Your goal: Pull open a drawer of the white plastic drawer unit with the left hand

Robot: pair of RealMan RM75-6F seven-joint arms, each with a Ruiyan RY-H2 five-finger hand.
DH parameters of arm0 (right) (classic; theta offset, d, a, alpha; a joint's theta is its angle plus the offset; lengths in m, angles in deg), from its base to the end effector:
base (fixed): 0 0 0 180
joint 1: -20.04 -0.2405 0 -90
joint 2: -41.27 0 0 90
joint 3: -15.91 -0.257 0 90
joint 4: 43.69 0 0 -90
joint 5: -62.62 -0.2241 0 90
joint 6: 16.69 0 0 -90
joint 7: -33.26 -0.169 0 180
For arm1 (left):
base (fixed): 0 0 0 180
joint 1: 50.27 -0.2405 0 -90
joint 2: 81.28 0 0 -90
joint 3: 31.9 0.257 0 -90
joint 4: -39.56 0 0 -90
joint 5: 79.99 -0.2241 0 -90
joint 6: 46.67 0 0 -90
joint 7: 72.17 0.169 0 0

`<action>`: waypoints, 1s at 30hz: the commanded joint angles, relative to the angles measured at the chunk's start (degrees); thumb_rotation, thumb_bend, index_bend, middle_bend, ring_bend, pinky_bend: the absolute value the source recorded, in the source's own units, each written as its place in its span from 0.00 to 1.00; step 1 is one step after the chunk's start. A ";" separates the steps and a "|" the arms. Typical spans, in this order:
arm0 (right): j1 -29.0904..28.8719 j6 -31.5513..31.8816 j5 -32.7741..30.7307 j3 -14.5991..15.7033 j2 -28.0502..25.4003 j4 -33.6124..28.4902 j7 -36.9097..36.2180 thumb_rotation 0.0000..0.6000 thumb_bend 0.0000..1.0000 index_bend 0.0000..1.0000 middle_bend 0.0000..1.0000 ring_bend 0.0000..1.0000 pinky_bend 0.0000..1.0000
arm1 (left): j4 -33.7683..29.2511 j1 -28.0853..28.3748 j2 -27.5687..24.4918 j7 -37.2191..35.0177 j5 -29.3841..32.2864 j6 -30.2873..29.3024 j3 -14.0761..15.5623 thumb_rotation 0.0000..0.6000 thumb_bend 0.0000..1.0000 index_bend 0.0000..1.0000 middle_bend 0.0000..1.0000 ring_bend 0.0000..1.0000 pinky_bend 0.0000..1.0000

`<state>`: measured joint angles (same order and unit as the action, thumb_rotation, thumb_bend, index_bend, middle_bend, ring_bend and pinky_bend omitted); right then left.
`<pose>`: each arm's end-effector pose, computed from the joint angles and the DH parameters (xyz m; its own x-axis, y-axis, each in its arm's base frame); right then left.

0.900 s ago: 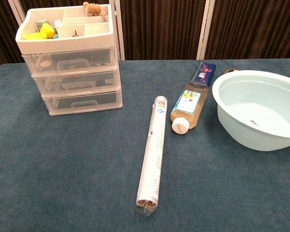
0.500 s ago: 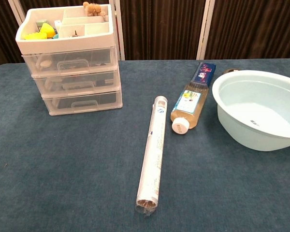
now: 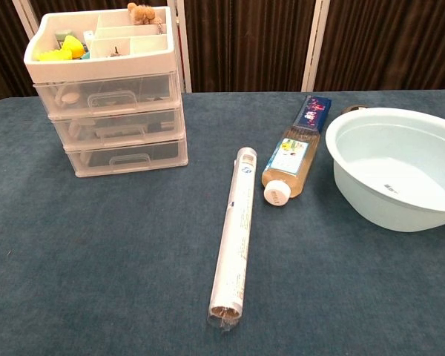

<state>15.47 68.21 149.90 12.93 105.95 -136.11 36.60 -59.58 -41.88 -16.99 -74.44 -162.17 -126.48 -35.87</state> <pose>-0.3134 -0.2060 0.1414 0.4399 -0.0045 0.8981 -0.8977 -0.0287 0.4396 -0.2905 0.2268 0.1258 0.2365 0.0690 0.9692 0.9716 -0.0129 -0.2362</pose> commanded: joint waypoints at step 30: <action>-0.50 -1.21 1.33 0.95 -0.86 -0.68 -1.16 1.00 0.13 0.00 0.00 0.00 0.00 | -12.49 27.40 21.99 -3.26 55.92 18.80 -21.35 1.00 0.63 0.08 1.00 0.96 0.91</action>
<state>14.96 67.00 151.21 13.87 105.10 -136.79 35.45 -73.00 -15.56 3.84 -77.73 -107.33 -107.17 -56.32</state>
